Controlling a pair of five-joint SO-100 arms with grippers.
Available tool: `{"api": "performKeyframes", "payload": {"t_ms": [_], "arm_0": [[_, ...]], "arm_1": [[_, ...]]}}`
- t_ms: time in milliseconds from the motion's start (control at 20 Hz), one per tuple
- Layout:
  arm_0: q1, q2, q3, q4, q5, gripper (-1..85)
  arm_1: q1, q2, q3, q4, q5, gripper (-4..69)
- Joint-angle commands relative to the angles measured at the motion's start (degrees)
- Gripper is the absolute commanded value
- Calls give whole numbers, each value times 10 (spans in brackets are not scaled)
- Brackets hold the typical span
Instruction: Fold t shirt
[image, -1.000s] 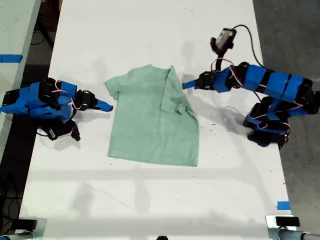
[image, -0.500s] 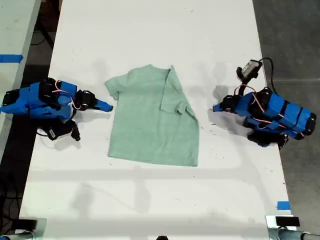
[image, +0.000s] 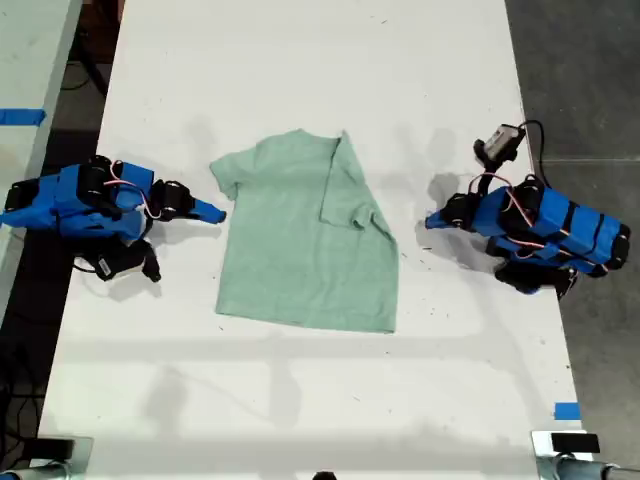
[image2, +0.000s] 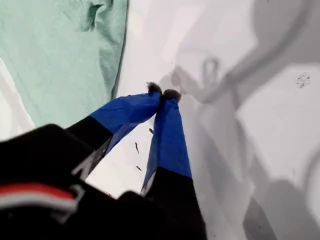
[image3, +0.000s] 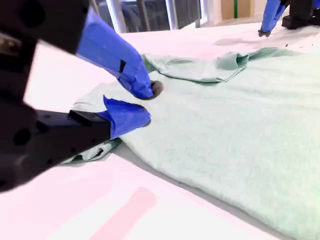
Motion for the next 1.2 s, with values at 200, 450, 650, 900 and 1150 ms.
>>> {"api": "performKeyframes", "payload": {"t_ms": [200, 450, 650, 900, 1150], "arm_0": [[9, 3, -1, 1, -7, 45], [10, 3, -1, 1, -7, 45], [10, 3, -1, 1, -7, 45], [9, 3, -1, 1, -7, 45], [9, 3, -1, 1, -7, 45]], "arm_1": [[-10, 5, 11, 1, 2, 12], [-11, 5, 11, 2, 4, 12], [-11, 5, 11, 2, 5, 12], [-11, 5, 11, 3, 7, 12], [-11, 5, 11, 4, 8, 12]]}}
